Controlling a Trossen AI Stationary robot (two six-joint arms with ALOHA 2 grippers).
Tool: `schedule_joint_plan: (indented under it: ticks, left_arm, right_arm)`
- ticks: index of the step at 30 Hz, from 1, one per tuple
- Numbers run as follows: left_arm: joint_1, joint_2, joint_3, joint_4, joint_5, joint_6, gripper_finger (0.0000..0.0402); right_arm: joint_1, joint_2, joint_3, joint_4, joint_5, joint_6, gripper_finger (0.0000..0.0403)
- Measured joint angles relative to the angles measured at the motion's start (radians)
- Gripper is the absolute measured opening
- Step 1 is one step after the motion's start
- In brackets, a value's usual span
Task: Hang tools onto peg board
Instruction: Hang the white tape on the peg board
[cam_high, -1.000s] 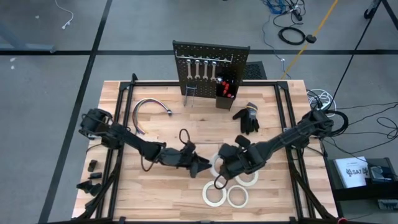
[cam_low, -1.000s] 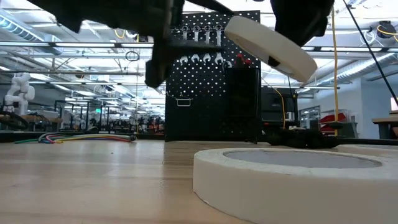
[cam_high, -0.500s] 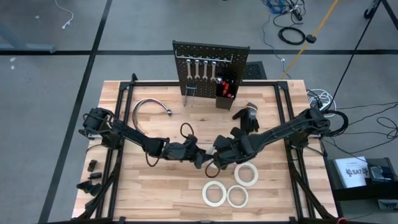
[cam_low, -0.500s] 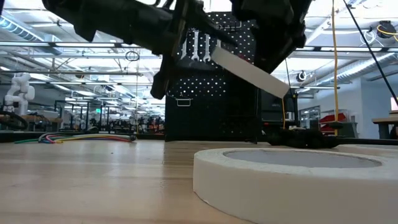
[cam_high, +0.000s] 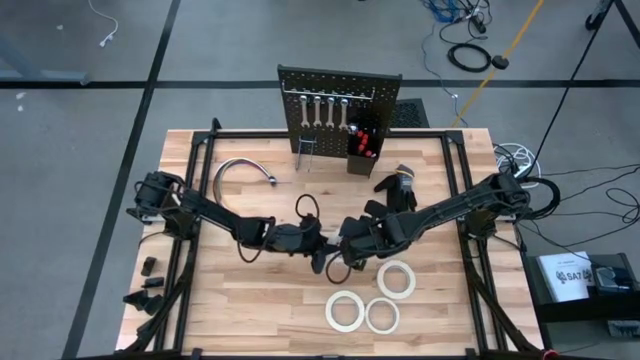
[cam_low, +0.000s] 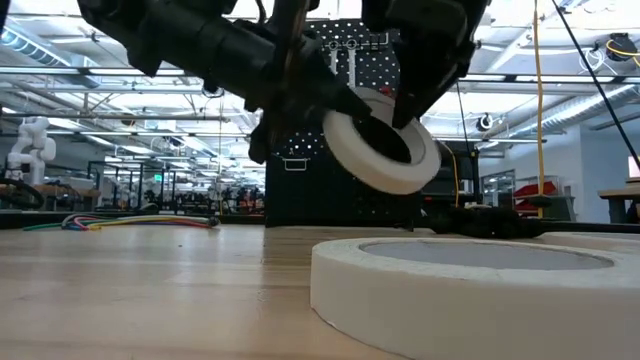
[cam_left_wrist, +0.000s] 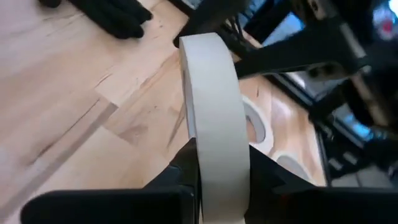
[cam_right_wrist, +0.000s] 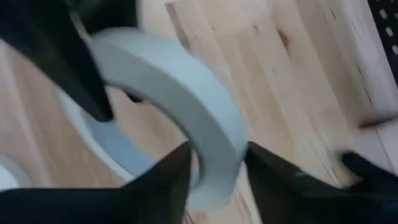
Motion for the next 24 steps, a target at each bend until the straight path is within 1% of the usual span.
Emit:
schedule_joint_plan:
  ticks: [2, 5, 7, 9, 11, 13, 15, 17, 20, 21, 24]
  left_arm:
    - [0.008, -0.007, 0.001, -0.029, 0.026, 0.052, 0.0062]
    - [0.022, -0.051, 0.002, -0.152, 0.024, 0.122, 0.0062]
    - [0.029, -0.098, 0.002, -0.258, 0.023, 0.186, 0.0062]
    - [0.034, -0.153, 0.002, -0.327, 0.023, 0.278, 0.0062]
    - [0.034, -0.219, 0.002, -0.400, 0.050, 0.395, 0.0062]
    - [0.030, -0.279, 0.002, -0.443, 0.124, 0.495, 0.0062]
    - [0.021, -0.338, 0.002, -0.467, 0.209, 0.576, 0.0062]
    - [0.012, -0.393, 0.002, -0.489, 0.255, 0.634, 0.0062]
    - [0.003, -0.451, 0.002, -0.510, 0.255, 0.653, 0.0062]
    - [0.003, -0.466, 0.002, -0.520, 0.243, 0.653, 0.0062]
    - [0.003, -0.498, 0.003, -0.519, 0.233, 0.657, 0.0062]
  right_arm:
    - [0.001, -0.002, 0.002, 0.008, -0.004, -0.031, 0.0172]
    - [0.001, -0.033, 0.002, -0.001, -0.006, -0.069, 0.0225]
    - [0.001, -0.069, 0.002, -0.003, -0.004, -0.093, 0.0248]
    - [0.006, -0.111, 0.002, -0.011, 0.008, -0.125, 0.0262]
    - [0.014, -0.148, 0.002, -0.001, 0.042, -0.177, 0.0269]
    - [0.022, -0.176, -0.005, 0.062, 0.051, -0.249, 0.0271]
    - [0.020, -0.191, -0.023, 0.178, -0.028, -0.326, 0.0269]
    - [0.010, -0.193, -0.039, 0.304, -0.136, -0.390, 0.0265]
    - [-0.005, -0.184, -0.053, 0.459, -0.226, -0.445, 0.0257]
    - [-0.007, -0.178, -0.054, 0.493, -0.240, -0.455, 0.0256]
    - [-0.012, -0.163, -0.058, 0.530, -0.236, -0.468, 0.0254]
